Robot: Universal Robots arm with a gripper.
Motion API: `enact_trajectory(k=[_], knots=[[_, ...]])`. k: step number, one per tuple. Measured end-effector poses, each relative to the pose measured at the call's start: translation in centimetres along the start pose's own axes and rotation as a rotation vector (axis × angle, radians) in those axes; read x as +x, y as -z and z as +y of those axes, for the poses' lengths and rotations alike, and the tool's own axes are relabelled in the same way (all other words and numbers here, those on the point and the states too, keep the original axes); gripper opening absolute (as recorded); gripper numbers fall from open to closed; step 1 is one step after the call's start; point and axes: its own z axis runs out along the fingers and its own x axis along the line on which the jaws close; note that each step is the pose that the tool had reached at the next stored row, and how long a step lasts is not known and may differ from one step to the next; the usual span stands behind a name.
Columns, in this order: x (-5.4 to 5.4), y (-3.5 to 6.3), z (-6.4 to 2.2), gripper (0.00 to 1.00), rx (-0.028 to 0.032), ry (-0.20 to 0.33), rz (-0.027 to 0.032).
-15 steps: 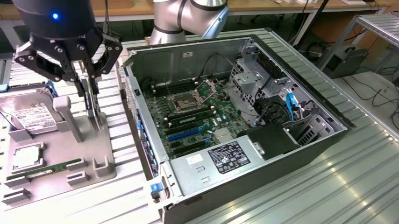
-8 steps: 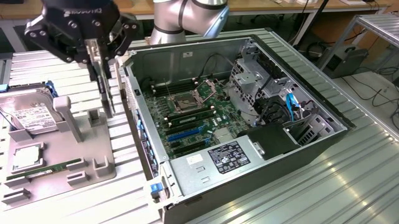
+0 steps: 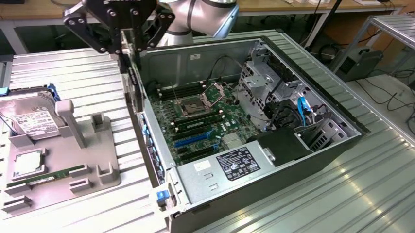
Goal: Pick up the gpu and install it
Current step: 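Pick up the gpu and move the gpu toward the slot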
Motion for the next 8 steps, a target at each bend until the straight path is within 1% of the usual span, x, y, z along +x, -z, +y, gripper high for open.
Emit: enact_trajectory(k=[7,8], knots=[[-3.3,0.01,-0.02,0.26,-0.0031,0.000,0.0015],[-4.1,0.00,-0.02,0.26,-0.0034,0.000,0.0018]])
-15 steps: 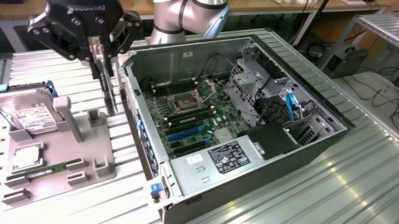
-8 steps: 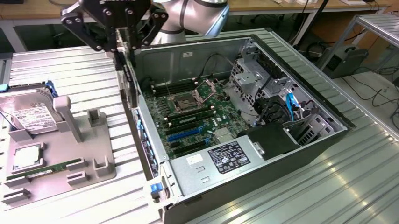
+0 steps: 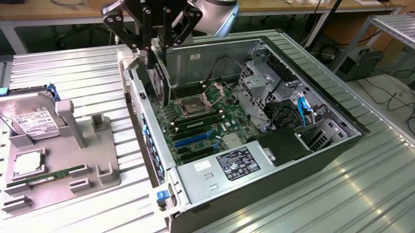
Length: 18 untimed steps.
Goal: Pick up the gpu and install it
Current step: 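Pick up the gpu and move the gpu toward the slot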
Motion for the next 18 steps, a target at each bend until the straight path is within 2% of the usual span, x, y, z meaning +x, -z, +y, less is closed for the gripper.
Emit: enact_trajectory(k=[6,11,13,18], knots=[[-2.9,-0.33,-0.01,0.26,0.0000,0.000,0.0045],[-6.2,-1.43,-0.07,0.26,-0.0001,-0.001,0.0160],[-7.0,-1.70,-0.09,0.26,0.0002,-0.001,0.0188],[-9.9,-2.74,-0.14,0.26,0.0001,-0.002,0.0286]])
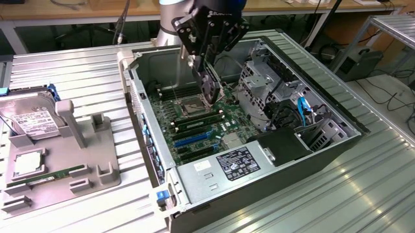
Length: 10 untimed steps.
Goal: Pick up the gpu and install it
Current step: 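Pick up the gpu and move the gpu toward the slot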
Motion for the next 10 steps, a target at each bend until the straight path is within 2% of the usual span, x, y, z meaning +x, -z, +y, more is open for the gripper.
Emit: enact_trajectory(k=[6,7,9,10], knots=[[-2.7,-0.96,-0.06,0.26,-0.0002,-0.001,0.0086],[-2.9,-1.13,-0.07,0.26,-0.0003,-0.001,0.0107],[-3.2,-1.25,-0.08,0.26,0.0000,-0.001,0.0185],[-3.2,-1.24,-0.08,0.26,0.0001,-0.001,0.0190]])
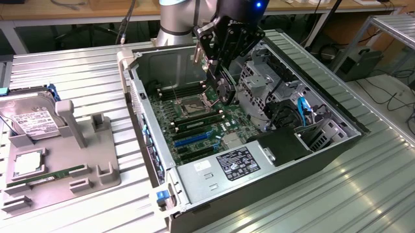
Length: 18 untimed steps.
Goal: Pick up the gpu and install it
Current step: 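Pick up the gpu and move the gpu toward the slot, then insert the gpu into the slot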
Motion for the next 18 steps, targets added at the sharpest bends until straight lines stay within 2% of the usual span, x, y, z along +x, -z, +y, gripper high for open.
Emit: enact_trajectory(k=[14,15,17,18], knots=[[-0.04,0.00,0.00,0.26,0.0000,0.001,0.0003],[-0.10,0.00,0.00,0.26,0.0003,0.008,0.0009],[-0.11,0.00,0.00,0.26,0.0035,0.083,0.0035],[-0.12,0.00,0.00,0.26,0.0049,0.113,0.0023]])
